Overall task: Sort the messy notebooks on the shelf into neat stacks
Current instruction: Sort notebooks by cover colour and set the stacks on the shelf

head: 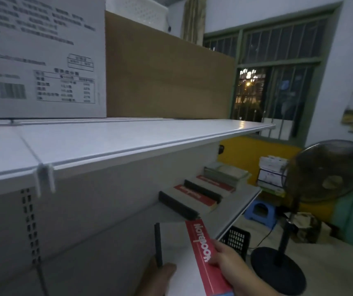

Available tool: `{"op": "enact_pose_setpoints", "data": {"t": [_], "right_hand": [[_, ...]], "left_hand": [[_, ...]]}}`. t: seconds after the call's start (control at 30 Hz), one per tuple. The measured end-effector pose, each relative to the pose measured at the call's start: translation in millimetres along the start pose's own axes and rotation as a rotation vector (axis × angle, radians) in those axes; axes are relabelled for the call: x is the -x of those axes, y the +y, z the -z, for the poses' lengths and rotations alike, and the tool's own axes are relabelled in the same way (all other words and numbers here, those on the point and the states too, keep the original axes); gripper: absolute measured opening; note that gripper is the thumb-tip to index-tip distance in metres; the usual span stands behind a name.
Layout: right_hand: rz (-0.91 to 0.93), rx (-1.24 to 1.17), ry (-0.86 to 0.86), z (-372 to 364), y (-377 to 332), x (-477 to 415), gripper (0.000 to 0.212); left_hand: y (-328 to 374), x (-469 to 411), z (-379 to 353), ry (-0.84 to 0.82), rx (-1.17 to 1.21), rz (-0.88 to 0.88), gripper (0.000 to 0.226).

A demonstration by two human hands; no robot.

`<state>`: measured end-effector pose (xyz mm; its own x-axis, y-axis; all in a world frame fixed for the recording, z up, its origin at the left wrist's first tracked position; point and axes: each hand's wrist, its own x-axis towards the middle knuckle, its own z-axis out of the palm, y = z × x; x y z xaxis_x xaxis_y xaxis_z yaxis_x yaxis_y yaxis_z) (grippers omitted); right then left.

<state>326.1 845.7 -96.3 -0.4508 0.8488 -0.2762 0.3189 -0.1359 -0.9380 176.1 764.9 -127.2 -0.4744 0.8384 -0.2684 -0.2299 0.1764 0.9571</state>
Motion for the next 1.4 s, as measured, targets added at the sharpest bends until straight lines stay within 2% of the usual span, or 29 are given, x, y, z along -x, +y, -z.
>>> {"op": "enact_pose_setpoints", "data": {"t": [0.17, 0.3, 0.37, 0.5, 0.6, 0.7, 0.87, 0.9, 0.97, 1.03, 1.07, 1.17, 1.3, 1.4], "right_hand": [[0.062, -0.082, 0.082, 25.4, -20.7, -40.5, 0.037], [0.079, -0.08, 0.1, 46.9, -32.0, -72.3, 0.042], [0.073, -0.073, 0.091, 57.9, -37.7, -91.9, 0.039], [0.062, -0.064, 0.001, 76.5, -53.2, -135.0, 0.048], [0.105, 0.066, -0.023, 89.2, -63.2, -182.5, 0.038], [0.174, 0.239, -0.072, 101.7, -76.0, -223.5, 0.027], [0.283, 0.448, -0.074, 111.4, -86.7, -296.6, 0.022], [0.318, 0.54, -0.086, 107.6, -84.6, -311.7, 0.023], [0.373, 0.749, -0.096, 95.8, -75.3, -332.0, 0.028], [0.392, 0.797, -0.123, 82.5, -59.7, -338.3, 0.032], [0.418, 0.774, -0.117, 77.7, -51.1, -339.8, 0.035], [0.462, 0.706, -0.067, 73.1, -41.3, -346.0, 0.034], [0.486, 0.872, -0.121, 72.5, -37.5, -353.1, 0.036], [0.511, 0.847, -0.106, 72.7, -38.2, -350.5, 0.039]], "left_hand": [[12.3, -62.4, -23.2, 0.018, -0.136, 0.01, 0.03], [24.3, -98.4, -36.3, -0.024, -0.156, 0.089, 0.025], [28.4, -115.3, -38.5, 0.009, -0.169, 0.069, 0.013], [30.7, -140.2, -50.4, 0.084, -0.093, 0.091, 0.01], [38.0, -162.4, -65.1, 0.153, -0.04, 0.105, 0.017], [51.3, -183.7, -82.3, 0.207, -0.029, 0.062, 0.011], [61.0, -214.4, -101.3, 0.381, -0.163, -0.008, 0.009], [58.1, -221.8, -102.7, 0.418, -0.185, -0.006, 0.014], [42.1, -238.4, -100.5, 0.459, -0.234, 0.002, 0.045], [31.6, -242.6, -100.7, 0.485, -0.265, -0.001, 0.068], [35.3, -235.7, -104.7, 0.499, -0.306, -0.01, 0.068], [36.1, -230.6, -107.4, 0.562, -0.409, -0.025, 0.046], [27.9, -236.4, -109.9, 0.635, -0.512, -0.028, 0.047], [23.5, -234.8, -114.4, 0.709, -0.556, -0.058, 0.042]]}}
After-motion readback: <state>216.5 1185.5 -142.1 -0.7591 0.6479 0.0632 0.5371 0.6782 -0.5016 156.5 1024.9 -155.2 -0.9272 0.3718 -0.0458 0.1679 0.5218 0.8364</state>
